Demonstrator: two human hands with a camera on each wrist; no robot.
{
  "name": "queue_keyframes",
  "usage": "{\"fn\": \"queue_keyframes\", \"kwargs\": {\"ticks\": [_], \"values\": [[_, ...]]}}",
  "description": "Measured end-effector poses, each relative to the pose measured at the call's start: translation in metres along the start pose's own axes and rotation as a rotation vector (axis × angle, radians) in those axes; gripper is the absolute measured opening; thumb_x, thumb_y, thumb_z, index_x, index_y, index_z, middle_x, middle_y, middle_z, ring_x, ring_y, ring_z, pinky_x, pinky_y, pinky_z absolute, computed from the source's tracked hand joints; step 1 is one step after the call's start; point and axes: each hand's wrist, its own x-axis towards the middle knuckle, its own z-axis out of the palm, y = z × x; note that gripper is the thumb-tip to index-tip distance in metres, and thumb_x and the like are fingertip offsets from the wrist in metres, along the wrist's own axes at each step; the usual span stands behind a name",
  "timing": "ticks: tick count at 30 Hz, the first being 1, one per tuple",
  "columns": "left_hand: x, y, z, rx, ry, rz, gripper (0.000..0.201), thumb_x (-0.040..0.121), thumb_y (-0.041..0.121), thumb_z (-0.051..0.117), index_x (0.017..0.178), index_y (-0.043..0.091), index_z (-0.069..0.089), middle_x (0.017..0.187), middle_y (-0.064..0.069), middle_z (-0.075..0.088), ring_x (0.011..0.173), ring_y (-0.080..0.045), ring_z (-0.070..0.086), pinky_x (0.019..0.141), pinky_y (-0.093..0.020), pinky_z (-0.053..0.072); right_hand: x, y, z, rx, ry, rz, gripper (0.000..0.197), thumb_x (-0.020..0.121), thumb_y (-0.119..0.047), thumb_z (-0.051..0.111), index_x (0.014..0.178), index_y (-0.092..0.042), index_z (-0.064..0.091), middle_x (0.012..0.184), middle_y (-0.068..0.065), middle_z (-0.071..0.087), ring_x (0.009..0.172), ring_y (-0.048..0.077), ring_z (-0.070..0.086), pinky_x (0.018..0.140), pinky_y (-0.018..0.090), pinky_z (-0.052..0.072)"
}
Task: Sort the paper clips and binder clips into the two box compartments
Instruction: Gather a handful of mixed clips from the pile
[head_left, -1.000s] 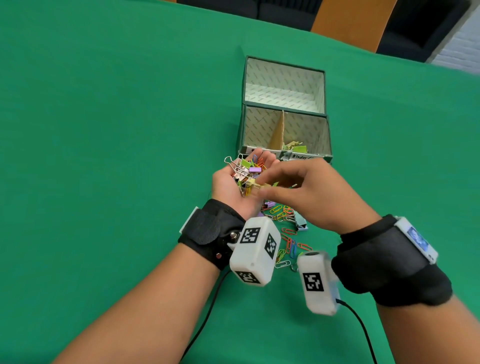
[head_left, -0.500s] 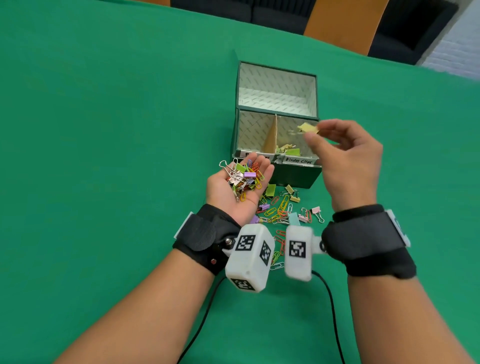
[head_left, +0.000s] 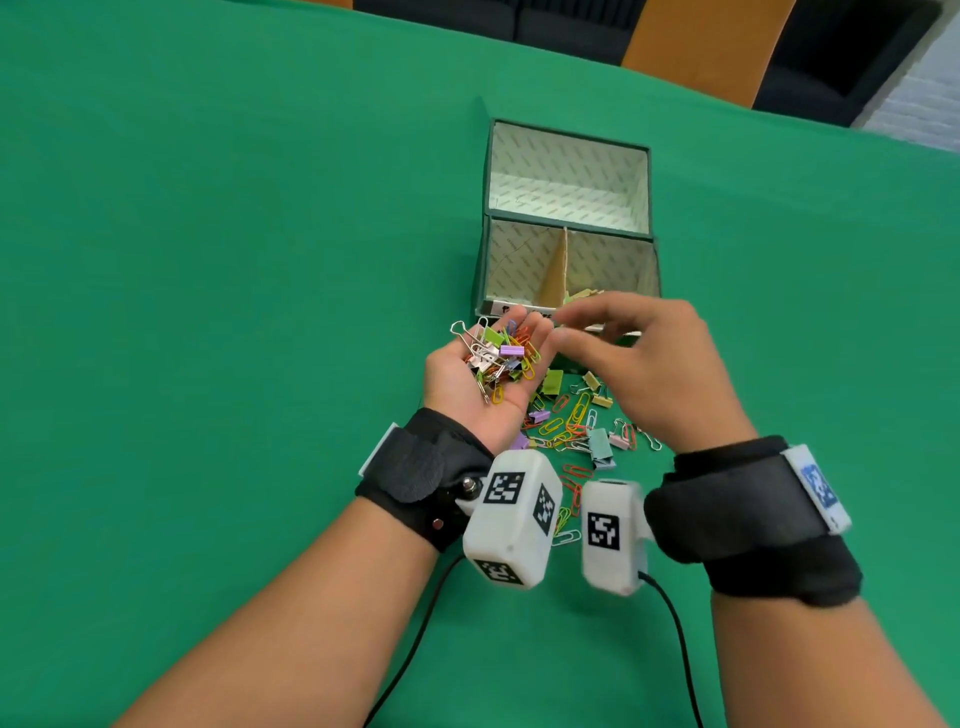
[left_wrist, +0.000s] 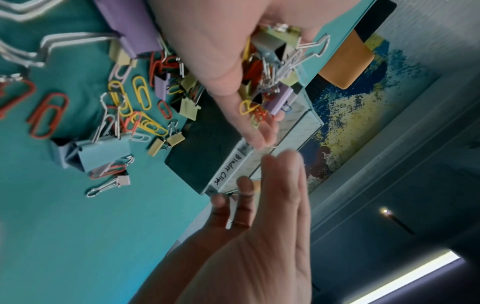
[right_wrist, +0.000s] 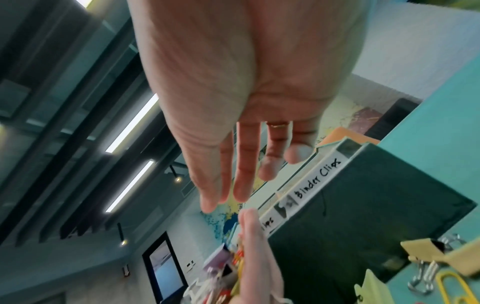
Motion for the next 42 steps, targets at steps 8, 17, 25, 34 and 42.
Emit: {"fn": "queue_keyframes", "kwargs": {"ticks": [8, 17, 25, 34, 42], "values": [[-0.001, -0.002, 0.001, 0.007, -0.008, -0.008, 0.038, 0.097, 0.021, 0.032, 0.097, -0.004, 0.062, 0.082, -0.017, 0.065, 0.084, -0.028, 0.059, 0.051, -0.024, 0.055, -0.003, 0.001, 0.025, -0.145, -0.142, -0.053, 0.024, 0.079, -0.033, 0.076, 0.102, -0.035, 0.075, 0.086, -0.005, 0.054, 0.068, 0.001, 0.041, 0.063, 0.017, 0.031], [0.001, -0.004, -0.001, 0.03, 0.002, 0.004, 0.04, 0.097, 0.024, 0.032, 0.096, -0.002, 0.062, 0.083, -0.018, 0.066, 0.076, -0.029, 0.067, 0.084, -0.034, 0.053, -0.006, -0.001, 0.025, -0.166, -0.13, -0.022, 0.028, 0.074, -0.03, 0.08, 0.102, -0.035, 0.073, 0.089, -0.004, 0.051, 0.085, 0.012, 0.047, 0.073, 0.025, 0.035], [0.0, -0.002, -0.001, 0.043, 0.004, 0.003, 0.038, 0.097, 0.021, 0.032, 0.097, -0.003, 0.062, 0.081, -0.018, 0.068, 0.071, -0.027, 0.068, 0.085, -0.032, 0.052, -0.008, 0.005, 0.027, -0.06, -0.069, 0.011, 0.018, 0.08, -0.028, 0.076, 0.097, -0.032, 0.075, 0.086, -0.005, 0.052, 0.067, 0.001, 0.041, 0.063, 0.012, 0.031], [-0.002, -0.003, 0.001, 0.022, 0.023, 0.008, 0.041, 0.098, 0.022, 0.033, 0.095, -0.005, 0.064, 0.085, -0.02, 0.067, 0.073, -0.027, 0.067, 0.07, -0.033, 0.057, -0.012, 0.0, 0.022, 0.367, 0.006, 0.093, 0.013, 0.086, -0.017, 0.071, 0.089, -0.029, 0.075, 0.082, -0.011, 0.075, 0.075, 0.002, 0.066, 0.072, 0.015, 0.051], [-0.002, -0.001, -0.002, -0.058, -0.014, -0.028, 0.042, 0.099, 0.023, 0.034, 0.098, -0.007, 0.063, 0.086, -0.023, 0.068, 0.074, -0.031, 0.07, 0.076, -0.048, 0.056, 0.025, 0.003, -0.015, 0.447, 0.302, 0.061, 0.012, 0.079, -0.013, 0.077, 0.089, -0.017, 0.072, 0.079, -0.003, 0.073, 0.064, 0.001, 0.063, 0.059, 0.013, 0.048]]}}
